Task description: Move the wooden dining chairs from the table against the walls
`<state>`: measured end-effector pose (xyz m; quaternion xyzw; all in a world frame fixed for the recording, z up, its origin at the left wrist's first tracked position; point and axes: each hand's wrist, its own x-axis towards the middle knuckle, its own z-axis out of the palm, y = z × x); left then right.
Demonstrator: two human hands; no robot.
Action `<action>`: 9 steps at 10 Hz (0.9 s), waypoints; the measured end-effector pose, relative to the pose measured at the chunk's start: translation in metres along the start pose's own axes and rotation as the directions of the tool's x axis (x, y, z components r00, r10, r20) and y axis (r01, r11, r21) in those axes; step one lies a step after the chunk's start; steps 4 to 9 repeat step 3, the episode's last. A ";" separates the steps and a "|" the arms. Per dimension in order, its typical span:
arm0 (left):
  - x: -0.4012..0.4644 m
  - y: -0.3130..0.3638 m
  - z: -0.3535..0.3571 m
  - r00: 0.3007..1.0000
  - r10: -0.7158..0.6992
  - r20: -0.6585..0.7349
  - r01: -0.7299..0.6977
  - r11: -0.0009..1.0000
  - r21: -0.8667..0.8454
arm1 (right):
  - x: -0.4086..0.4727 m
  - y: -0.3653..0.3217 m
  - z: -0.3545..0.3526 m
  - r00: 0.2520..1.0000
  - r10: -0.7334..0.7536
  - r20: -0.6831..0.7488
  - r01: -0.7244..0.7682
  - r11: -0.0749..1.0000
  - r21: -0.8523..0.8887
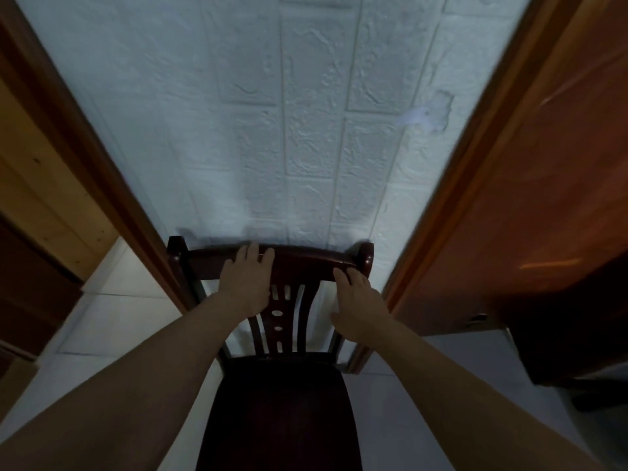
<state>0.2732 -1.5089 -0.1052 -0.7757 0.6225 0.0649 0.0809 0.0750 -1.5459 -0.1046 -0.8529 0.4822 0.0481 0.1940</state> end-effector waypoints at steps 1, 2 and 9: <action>-0.023 0.023 -0.003 0.999 0.029 0.040 -0.027 0.999 -0.037 | -0.030 0.010 -0.002 1.000 0.015 -0.008 -0.015 0.999 0.033; -0.052 0.054 -0.002 0.996 0.084 0.024 -0.082 0.995 -0.058 | -0.067 0.024 0.000 0.999 0.039 -0.026 -0.037 0.998 0.051; -0.076 0.086 0.002 0.983 0.182 0.018 -0.181 0.982 -0.046 | -0.100 0.040 0.005 0.995 0.096 -0.036 -0.092 0.992 0.083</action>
